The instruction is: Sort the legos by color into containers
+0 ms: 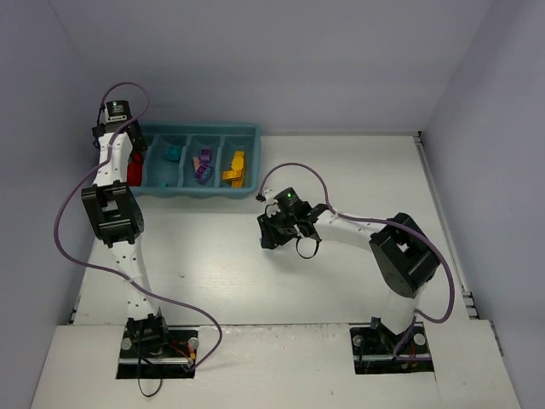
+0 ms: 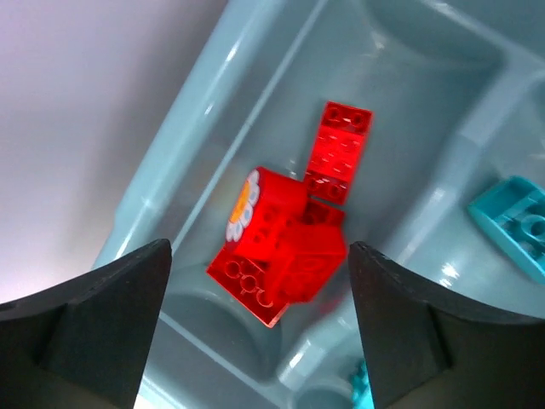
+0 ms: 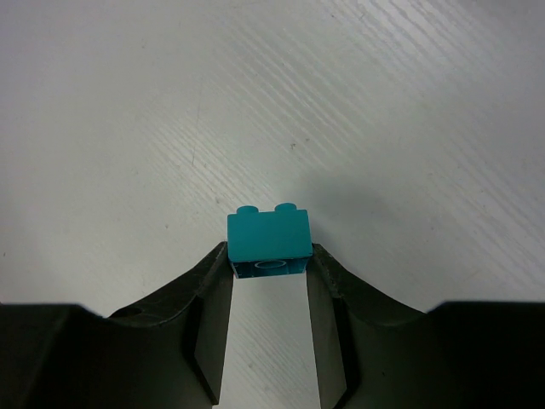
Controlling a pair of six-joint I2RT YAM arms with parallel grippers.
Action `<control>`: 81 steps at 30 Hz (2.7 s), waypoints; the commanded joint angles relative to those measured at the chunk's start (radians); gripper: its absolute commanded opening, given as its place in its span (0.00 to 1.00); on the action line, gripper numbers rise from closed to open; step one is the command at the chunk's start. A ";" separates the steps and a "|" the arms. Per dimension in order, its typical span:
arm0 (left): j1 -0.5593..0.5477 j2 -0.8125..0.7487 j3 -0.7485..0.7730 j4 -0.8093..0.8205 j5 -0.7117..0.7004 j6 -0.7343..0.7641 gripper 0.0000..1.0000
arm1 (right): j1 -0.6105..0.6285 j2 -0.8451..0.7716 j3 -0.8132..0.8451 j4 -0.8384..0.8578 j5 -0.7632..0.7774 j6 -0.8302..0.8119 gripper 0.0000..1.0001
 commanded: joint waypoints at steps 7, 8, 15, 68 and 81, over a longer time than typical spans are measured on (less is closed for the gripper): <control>-0.031 -0.421 -0.116 0.025 0.264 -0.140 0.79 | 0.039 0.071 0.097 0.048 0.015 -0.046 0.12; -0.047 -0.463 -0.210 0.034 0.292 -0.157 0.79 | 0.040 0.074 0.102 0.048 0.023 -0.046 0.18; -0.344 -0.764 -0.632 0.060 0.356 -0.189 0.79 | 0.040 0.054 0.109 0.046 0.046 -0.067 0.61; -0.392 -0.650 -0.698 0.238 0.085 0.035 0.00 | -0.326 -0.660 -0.354 -0.030 0.195 0.200 0.75; -0.209 -0.318 -0.362 0.223 0.134 0.021 0.49 | -0.326 -0.690 -0.296 -0.067 0.173 0.172 0.85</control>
